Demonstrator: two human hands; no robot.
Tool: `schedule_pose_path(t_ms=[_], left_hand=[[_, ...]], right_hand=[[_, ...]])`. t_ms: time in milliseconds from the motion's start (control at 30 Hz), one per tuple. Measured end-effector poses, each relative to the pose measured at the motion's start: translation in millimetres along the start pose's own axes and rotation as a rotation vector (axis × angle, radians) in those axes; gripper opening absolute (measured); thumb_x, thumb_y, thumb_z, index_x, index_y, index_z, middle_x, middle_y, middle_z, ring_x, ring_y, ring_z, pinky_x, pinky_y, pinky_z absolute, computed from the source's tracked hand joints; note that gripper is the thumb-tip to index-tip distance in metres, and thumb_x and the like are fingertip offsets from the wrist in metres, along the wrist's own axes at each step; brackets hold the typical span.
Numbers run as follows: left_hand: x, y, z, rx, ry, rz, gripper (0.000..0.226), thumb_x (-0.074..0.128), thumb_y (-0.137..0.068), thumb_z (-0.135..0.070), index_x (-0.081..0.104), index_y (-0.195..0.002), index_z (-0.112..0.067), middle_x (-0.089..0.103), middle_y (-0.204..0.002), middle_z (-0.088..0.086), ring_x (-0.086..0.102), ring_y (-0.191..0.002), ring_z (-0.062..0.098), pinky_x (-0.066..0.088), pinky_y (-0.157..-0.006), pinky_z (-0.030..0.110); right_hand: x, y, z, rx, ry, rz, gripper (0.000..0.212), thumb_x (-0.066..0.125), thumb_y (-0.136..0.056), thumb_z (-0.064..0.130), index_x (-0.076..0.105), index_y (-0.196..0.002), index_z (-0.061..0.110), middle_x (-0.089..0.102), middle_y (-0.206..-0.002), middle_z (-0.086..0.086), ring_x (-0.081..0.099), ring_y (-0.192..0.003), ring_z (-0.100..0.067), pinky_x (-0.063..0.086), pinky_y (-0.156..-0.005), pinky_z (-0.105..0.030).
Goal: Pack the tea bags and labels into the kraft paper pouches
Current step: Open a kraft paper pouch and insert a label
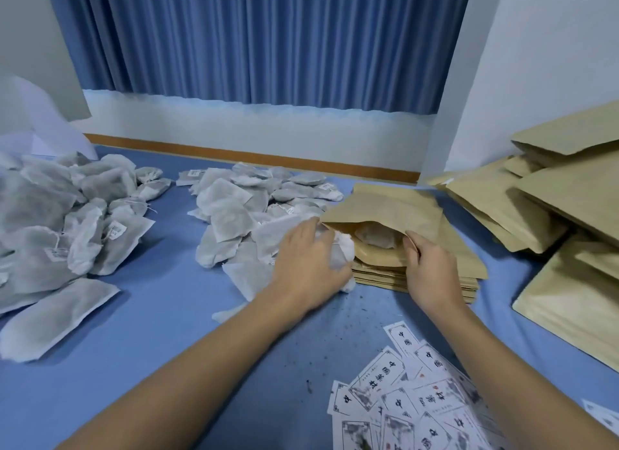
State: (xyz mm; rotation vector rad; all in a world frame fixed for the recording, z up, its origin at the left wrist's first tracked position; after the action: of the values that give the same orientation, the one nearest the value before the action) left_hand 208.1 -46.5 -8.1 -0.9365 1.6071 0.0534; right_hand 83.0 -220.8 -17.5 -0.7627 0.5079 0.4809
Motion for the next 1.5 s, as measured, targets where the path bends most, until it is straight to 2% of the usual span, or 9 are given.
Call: schedule_pose_path(t_ms=[133, 267, 433, 533, 667, 900, 1133, 1367, 1500], left_hand=[[12.8, 18.1, -12.8, 0.001, -0.052, -0.074, 0.045, 0.056, -0.093, -0.039, 0.053, -0.134, -0.02, 0.05, -0.135, 0.002, 0.046, -0.123, 0.024, 0.037, -0.1, 0.036], [-16.2, 30.2, -20.6, 0.082, 0.375, -0.321, 0.042, 0.069, -0.092, -0.023, 0.055, -0.129, -0.011, 0.06, -0.12, 0.002, 0.053, -0.111, 0.017, 0.042, -0.095, 0.027], [-24.5, 48.7, -59.9, 0.43, 0.259, -0.43, 0.023, 0.075, -0.085, -0.013, 0.068, -0.106, -0.004, 0.062, -0.122, 0.012, 0.055, -0.118, 0.028, 0.041, -0.103, 0.044], [-25.4, 51.0, -70.8, 0.438, -0.036, -0.512, 0.015, 0.074, -0.083, -0.017, 0.074, -0.097, -0.02, 0.064, -0.101, 0.007, 0.055, -0.094, 0.025, 0.046, -0.078, 0.041], [-4.7, 37.4, -69.9, 0.346, -0.031, -0.271, 0.028, 0.072, -0.084, -0.009, 0.07, -0.11, -0.019, 0.048, -0.087, 0.006, 0.049, -0.077, 0.025, 0.043, -0.049, 0.036], [61.8, -19.0, -75.8, 0.164, 0.114, 0.198, 0.044, 0.049, -0.093, -0.005, 0.051, -0.135, -0.017, 0.053, -0.131, 0.012, 0.049, -0.119, 0.034, 0.045, -0.096, 0.043], [103.9, -79.5, -48.9, -0.107, 0.15, 0.514, 0.037, 0.038, -0.107, -0.031, 0.044, -0.141, -0.017, 0.046, -0.143, 0.008, 0.043, -0.131, 0.027, 0.03, -0.108, 0.034], [98.8, -25.6, -78.8, 0.034, 0.341, 0.429, 0.044, 0.032, -0.108, -0.017, 0.035, -0.149, -0.001, 0.035, -0.155, 0.021, 0.031, -0.144, 0.033, 0.016, -0.119, 0.028], [46.5, 30.5, -96.1, 0.369, 0.274, 0.176, 0.033, 0.046, -0.097, -0.01, 0.06, -0.127, -0.009, 0.061, -0.129, 0.012, 0.056, -0.117, 0.031, 0.045, -0.101, 0.043]], right_hand=[[-11.8, 19.5, -3.7, -0.015, -0.008, -0.071, 0.02, 0.047, -0.104, 0.011, 0.064, -0.102, 0.001, 0.066, -0.082, -0.02, 0.057, -0.075, -0.039, 0.034, -0.059, -0.027], [-18.1, 25.8, -4.0, -0.025, -0.026, -0.117, 0.027, 0.05, -0.104, 0.013, 0.068, -0.122, 0.006, 0.074, -0.095, -0.015, 0.051, -0.071, -0.023, 0.029, -0.061, -0.023], [-12.1, 30.4, 6.7, -0.042, -0.073, -0.071, 0.03, 0.051, -0.104, 0.015, 0.068, -0.129, 0.012, 0.075, -0.101, -0.012, 0.054, -0.077, -0.017, 0.033, -0.068, -0.017], [-14.6, 32.2, 9.1, -0.04, -0.08, -0.091, 0.03, 0.052, -0.103, 0.016, 0.068, -0.129, 0.013, 0.075, -0.103, -0.01, 0.057, -0.08, -0.014, 0.034, -0.071, -0.014], [-15.6, 33.9, 7.1, -0.025, -0.085, -0.093, 0.032, 0.052, -0.102, 0.011, 0.066, -0.131, 0.013, 0.075, -0.102, -0.007, 0.057, -0.081, -0.012, 0.035, -0.072, -0.013], [-17.1, 32.0, 8.6, -0.041, -0.086, -0.116, 0.032, 0.052, -0.101, 0.008, 0.071, -0.126, 0.016, 0.071, -0.081, -0.001, 0.051, -0.066, -0.006, 0.035, -0.066, -0.014], [-15.8, 36.4, 19.1, -0.142, -0.08, -0.083, 0.034, 0.054, -0.098, 0.002, 0.069, -0.127, 0.013, 0.061, -0.068, 0.016, 0.05, -0.063, 0.001, 0.033, -0.063, -0.003], [-31.2, 35.6, 7.7, -0.05, 0.009, -0.24, 0.035, 0.052, -0.096, -0.002, 0.069, -0.125, 0.007, 0.068, -0.073, -0.014, 0.053, -0.061, -0.024, 0.026, -0.06, -0.02], [-23.4, 34.5, 5.5, -0.04, -0.001, -0.177, 0.032, 0.051, -0.098, 0.003, 0.067, -0.125, 0.009, 0.069, -0.077, -0.018, 0.059, -0.065, -0.033, 0.028, -0.059, -0.024]])
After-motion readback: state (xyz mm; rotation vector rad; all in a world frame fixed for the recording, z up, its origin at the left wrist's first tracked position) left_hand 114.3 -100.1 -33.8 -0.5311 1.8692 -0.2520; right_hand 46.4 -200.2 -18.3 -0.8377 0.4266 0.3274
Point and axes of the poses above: each hand's wrist, its own y-axis away from the middle knuckle, its own x-axis out of the palm, z = x × y, the point moved 9 cm from there along -y, towards the middle knuckle
